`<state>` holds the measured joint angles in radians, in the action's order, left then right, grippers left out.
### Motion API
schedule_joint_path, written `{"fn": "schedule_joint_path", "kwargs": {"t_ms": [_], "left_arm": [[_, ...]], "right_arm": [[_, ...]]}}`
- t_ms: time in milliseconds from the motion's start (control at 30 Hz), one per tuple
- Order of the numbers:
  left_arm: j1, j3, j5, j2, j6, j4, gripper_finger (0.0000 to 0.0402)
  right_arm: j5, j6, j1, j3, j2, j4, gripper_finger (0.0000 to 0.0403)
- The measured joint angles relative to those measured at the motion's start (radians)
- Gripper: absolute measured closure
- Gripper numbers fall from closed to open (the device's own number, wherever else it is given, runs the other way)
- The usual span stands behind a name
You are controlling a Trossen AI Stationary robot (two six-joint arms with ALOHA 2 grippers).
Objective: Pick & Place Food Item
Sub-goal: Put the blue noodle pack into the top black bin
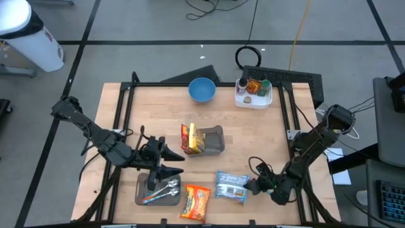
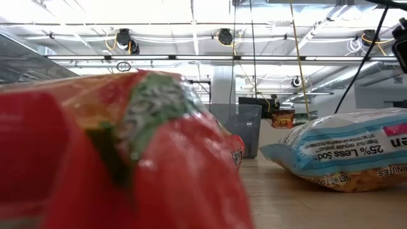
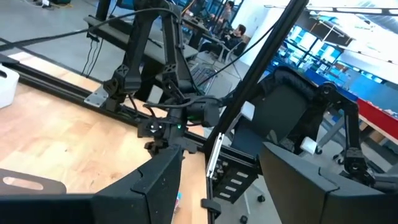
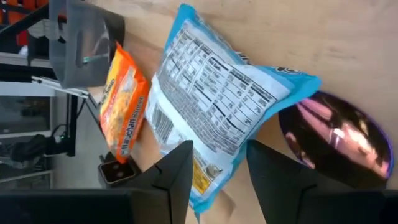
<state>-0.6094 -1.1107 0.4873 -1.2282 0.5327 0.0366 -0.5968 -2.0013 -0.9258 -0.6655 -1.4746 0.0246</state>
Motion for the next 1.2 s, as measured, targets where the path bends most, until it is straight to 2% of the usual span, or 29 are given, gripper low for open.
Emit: {"fn": "schedule_joint_path", "kwargs": {"t_ms": [200, 467, 600, 800, 933, 1067, 1200], "left_arm": [[-0.001, 0.000, 0.000, 0.000, 0.004, -0.004, 0.0179], [-0.001, 0.000, 0.001, 0.000, 0.008, -0.005, 0.0179], [-0.001, 0.000, 0.003, 0.000, 0.008, -0.005, 0.0179], [-0.001, 0.000, 0.003, 0.000, 0.007, -0.007, 0.0179], [-0.001, 0.000, 0.003, 0.000, 0.007, -0.008, 0.0179], [-0.001, 0.000, 0.003, 0.000, 0.007, -0.008, 0.0179], [-0.001, 0.000, 0.004, 0.000, 0.001, -0.011, 0.0179]], "right_arm": [[0.076, 0.054, 0.029, 0.000, 0.000, -0.016, 0.0270], [0.075, 0.057, 0.030, 0.000, 0.000, -0.053, 0.0288], [0.075, 0.057, 0.030, 0.000, 0.000, -0.063, 0.0320], [0.075, 0.057, 0.030, 0.000, -0.001, -0.092, 0.0391], [0.074, 0.053, 0.036, 0.000, -0.001, -0.101, 0.0397], [0.075, 0.101, 0.057, 0.001, -0.002, -0.043, 0.0401], [0.075, 0.223, 0.096, 0.001, 0.003, 0.109, 0.0402]]}}
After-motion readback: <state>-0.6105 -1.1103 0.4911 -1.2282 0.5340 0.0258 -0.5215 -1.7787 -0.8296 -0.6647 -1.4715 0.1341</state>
